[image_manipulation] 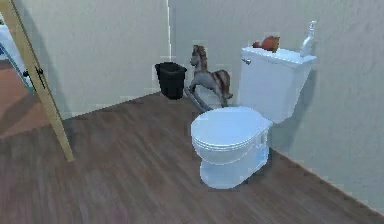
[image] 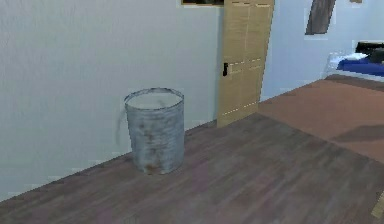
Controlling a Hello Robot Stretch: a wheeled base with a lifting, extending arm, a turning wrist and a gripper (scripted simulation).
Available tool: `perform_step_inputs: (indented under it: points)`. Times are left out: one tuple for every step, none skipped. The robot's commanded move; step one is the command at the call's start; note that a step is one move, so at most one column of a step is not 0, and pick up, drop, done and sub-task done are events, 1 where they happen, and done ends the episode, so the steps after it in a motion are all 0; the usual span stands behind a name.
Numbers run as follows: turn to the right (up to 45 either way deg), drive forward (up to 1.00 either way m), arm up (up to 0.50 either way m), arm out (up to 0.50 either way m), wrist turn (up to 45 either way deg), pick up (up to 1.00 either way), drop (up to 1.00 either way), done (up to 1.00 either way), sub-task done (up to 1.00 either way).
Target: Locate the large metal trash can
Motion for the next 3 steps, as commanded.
perform_step_inputs:
  points:
    - [0.0,0.75,0.00,0.00,0.0,0.00,0.00,0.00,0.00]
    - [-15.0,0.00,0.00,0.00,0.0,0.00,0.00,0.00,0.00]
    - [0.0,0.00,0.00,0.00,0.0,0.00,0.00,1.00,0.00]
